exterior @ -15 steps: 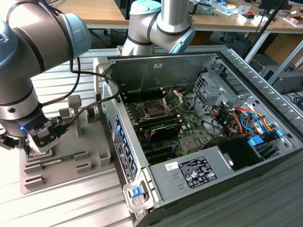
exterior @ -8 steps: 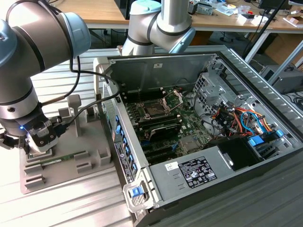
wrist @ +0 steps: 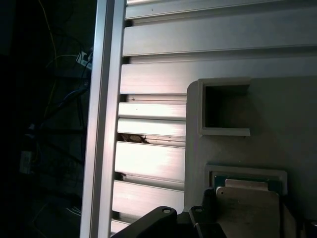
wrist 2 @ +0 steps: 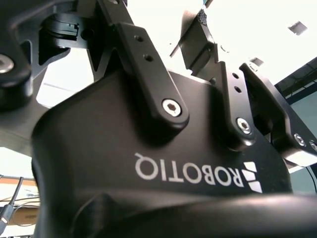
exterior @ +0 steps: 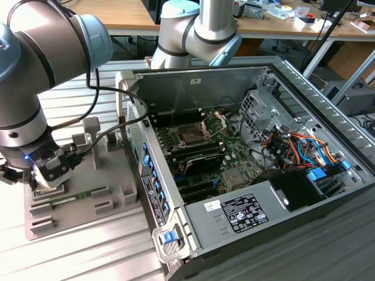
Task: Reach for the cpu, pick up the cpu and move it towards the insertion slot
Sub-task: 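Pick up the cpu and move it towards the insertion slot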
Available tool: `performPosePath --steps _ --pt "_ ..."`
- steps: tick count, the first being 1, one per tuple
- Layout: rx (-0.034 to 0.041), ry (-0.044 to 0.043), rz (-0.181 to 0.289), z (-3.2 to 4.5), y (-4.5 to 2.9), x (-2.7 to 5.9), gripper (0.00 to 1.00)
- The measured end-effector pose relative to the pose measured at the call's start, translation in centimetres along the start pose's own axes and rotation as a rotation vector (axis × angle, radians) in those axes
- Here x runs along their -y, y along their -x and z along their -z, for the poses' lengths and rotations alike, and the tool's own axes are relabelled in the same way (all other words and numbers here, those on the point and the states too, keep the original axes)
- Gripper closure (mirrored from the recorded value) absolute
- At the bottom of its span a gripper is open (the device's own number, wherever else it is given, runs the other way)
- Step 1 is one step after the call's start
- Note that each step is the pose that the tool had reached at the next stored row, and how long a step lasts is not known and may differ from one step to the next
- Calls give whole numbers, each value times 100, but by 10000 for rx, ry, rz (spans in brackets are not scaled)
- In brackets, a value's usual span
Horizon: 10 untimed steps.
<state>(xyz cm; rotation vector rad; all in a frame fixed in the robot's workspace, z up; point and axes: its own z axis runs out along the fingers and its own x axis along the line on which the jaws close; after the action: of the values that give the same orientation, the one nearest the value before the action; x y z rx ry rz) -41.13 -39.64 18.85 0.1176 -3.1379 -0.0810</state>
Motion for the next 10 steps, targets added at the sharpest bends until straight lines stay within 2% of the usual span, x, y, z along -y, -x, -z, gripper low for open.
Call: performPosePath --steps 10 --pt "0 0 0 49 0 -2 45"
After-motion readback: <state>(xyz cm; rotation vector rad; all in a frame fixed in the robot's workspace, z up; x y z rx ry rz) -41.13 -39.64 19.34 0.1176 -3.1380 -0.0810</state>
